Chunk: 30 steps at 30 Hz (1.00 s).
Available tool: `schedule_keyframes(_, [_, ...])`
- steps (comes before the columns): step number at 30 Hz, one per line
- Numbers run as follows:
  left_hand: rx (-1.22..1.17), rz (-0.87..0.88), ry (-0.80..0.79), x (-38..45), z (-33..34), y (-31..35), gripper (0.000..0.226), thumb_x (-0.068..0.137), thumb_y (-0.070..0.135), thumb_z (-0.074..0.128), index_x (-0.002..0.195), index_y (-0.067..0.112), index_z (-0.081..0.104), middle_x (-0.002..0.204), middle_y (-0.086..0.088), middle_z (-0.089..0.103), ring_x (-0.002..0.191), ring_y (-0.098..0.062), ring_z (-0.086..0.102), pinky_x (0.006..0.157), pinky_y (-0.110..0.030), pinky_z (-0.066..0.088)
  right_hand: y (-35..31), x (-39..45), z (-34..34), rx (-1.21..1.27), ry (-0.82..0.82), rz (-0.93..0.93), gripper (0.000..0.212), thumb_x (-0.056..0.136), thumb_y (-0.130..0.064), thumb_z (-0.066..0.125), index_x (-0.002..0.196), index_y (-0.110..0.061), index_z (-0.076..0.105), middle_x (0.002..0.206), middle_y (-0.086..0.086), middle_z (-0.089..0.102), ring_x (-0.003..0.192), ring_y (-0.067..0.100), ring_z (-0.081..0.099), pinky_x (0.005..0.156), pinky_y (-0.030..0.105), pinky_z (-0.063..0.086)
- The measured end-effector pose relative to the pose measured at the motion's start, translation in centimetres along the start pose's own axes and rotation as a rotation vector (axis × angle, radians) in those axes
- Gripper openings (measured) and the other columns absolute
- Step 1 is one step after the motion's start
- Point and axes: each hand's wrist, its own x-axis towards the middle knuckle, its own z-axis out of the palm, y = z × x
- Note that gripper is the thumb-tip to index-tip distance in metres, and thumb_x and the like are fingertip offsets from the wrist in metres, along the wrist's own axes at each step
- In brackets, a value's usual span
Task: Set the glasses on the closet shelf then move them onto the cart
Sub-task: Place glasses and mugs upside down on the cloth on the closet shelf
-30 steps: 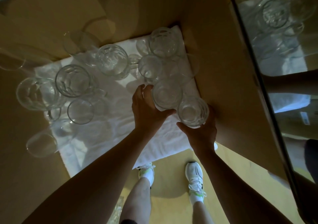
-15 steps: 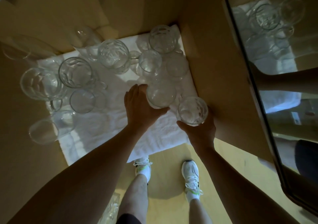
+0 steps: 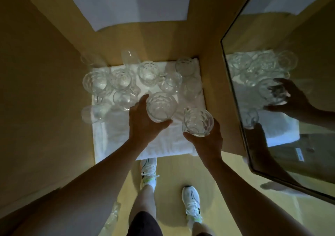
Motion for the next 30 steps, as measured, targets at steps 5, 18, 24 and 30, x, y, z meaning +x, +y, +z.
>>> schedule_keyframes(5, [0.033, -0.013, 0.109, -2.0, -6.3, 3.1, 0.091, 0.044, 0.066, 0.087, 0.117, 0.019, 0.061, 0.111, 0.003, 0.068, 0.105, -0.023, 0.061, 0.096, -0.039, 0.046, -4.8, -2.4, -1.8, 0.054, -0.1, -0.133, 0.096, 0.054, -0.022, 0.099, 0.136, -0.017, 0.051, 0.124, -0.001, 0.064, 0.115, 0.017, 0.061, 0.094, 0.013, 0.045])
schedule_keyframes(18, [0.062, -0.054, 0.499, -13.0, -19.7, 14.8, 0.089, 0.049, 0.052, 0.097, 0.119, 0.01, 0.062, 0.112, -0.009, 0.066, 0.109, -0.031, 0.058, 0.089, -0.037, 0.046, -15.3, -11.9, -9.2, 0.209, -0.248, -0.47, 0.086, 0.049, -0.037, 0.096, 0.125, -0.026, 0.058, 0.115, -0.011, 0.069, 0.106, 0.007, 0.066, 0.092, 0.029, 0.055])
schedule_keyframes(24, [0.041, -0.065, 0.653, -19.1, -25.1, 19.3, 0.09, 0.046, 0.07, 0.086, 0.116, 0.021, 0.061, 0.112, 0.001, 0.065, 0.108, -0.023, 0.058, 0.089, -0.042, 0.052, -19.4, -16.3, -14.0, 0.223, -0.285, -0.546, 0.082, 0.054, -0.038, 0.095, 0.125, -0.029, 0.055, 0.109, -0.009, 0.067, 0.098, 0.014, 0.064, 0.089, 0.028, 0.052])
schedule_keyframes(30, [0.076, 0.004, 0.712, -24.5, -29.7, 22.3, 0.1, 0.052, 0.067, 0.09, 0.134, 0.022, 0.055, 0.129, 0.001, 0.061, 0.123, -0.023, 0.051, 0.098, -0.039, 0.048, -22.7, -21.3, -17.4, 0.269, -0.278, -0.658, 0.08, 0.057, -0.039, 0.095, 0.125, -0.025, 0.055, 0.106, -0.01, 0.064, 0.095, 0.014, 0.061, 0.084, 0.026, 0.048])
